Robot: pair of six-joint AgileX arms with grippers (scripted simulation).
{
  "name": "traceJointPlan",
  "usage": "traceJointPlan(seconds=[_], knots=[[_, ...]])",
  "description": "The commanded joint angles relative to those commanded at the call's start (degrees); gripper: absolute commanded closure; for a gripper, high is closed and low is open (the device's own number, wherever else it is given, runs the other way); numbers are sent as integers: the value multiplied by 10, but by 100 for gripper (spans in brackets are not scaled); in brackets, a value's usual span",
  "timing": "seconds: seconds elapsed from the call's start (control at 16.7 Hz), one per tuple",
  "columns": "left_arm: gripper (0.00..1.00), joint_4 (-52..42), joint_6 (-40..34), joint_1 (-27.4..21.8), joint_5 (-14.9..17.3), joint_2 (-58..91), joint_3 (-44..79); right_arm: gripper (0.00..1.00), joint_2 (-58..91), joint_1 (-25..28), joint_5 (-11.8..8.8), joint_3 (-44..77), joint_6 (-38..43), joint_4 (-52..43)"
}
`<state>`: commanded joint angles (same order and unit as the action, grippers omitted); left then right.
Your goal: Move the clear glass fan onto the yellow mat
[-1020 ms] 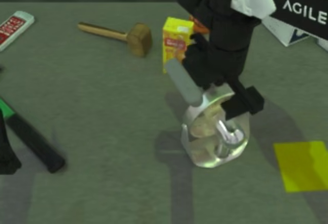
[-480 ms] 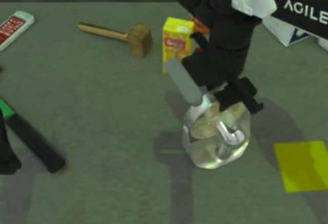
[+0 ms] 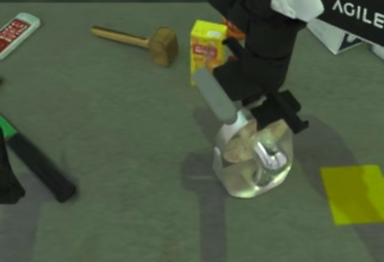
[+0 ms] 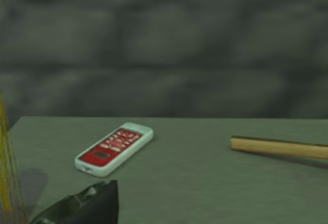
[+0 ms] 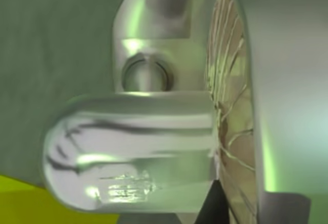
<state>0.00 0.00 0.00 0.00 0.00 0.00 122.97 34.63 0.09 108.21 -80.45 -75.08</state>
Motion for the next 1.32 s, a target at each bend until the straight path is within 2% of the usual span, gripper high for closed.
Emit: traceJointPlan(seconds=[0.54,0.9,1.08,1.32], knots=[[0,0,0,0,0,0,0,100,12,5,0,128,-1,-116],[0,0,0,0,0,0,0,100,11,2,0,129,-5,-121],[0,0,0,0,0,0,0,100,5,0,-6,108,-56,-131],[0,0,0,0,0,0,0,100,-22,-13,-18,56,-210,-149]])
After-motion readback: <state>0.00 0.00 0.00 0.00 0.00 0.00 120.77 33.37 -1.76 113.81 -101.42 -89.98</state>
